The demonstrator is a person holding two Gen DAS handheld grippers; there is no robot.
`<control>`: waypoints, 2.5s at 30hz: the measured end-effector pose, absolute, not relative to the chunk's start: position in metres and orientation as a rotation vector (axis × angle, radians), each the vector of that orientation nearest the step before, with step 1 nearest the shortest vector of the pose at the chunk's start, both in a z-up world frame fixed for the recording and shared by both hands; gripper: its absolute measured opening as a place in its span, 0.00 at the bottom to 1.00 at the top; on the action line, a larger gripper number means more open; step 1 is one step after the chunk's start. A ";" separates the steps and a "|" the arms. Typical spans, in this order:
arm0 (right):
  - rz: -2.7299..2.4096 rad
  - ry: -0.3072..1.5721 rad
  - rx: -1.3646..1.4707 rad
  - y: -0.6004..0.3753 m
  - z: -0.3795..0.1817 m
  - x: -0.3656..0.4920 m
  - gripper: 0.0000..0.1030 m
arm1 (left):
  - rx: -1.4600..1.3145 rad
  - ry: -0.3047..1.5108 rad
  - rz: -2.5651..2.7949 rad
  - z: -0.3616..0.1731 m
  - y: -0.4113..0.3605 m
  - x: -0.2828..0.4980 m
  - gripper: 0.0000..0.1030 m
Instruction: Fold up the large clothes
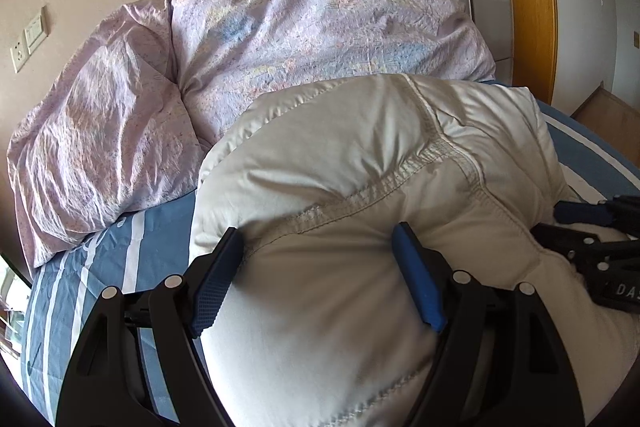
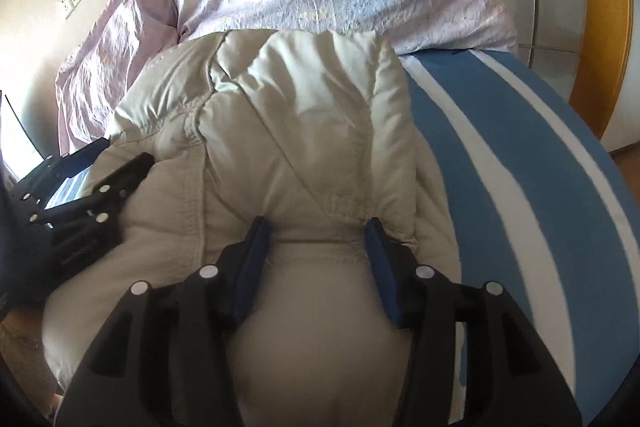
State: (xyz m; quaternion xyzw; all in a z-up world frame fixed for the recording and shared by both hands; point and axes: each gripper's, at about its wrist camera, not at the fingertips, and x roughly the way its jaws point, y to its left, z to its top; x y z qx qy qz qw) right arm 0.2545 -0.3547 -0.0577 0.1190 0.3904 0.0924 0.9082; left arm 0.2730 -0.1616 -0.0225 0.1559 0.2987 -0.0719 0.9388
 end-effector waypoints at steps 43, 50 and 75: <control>0.499 1.240 0.790 -0.416 -0.092 0.302 0.98 | -0.278 0.895 -0.502 -0.018 -0.058 0.284 0.99; 0.543 1.263 0.807 -0.409 -0.100 0.310 0.98 | -0.245 0.888 -0.490 -0.019 -0.061 0.286 0.99; 0.692 1.167 0.735 -0.375 -0.094 0.317 0.85 | -0.302 0.861 -0.483 -0.024 -0.060 0.288 0.94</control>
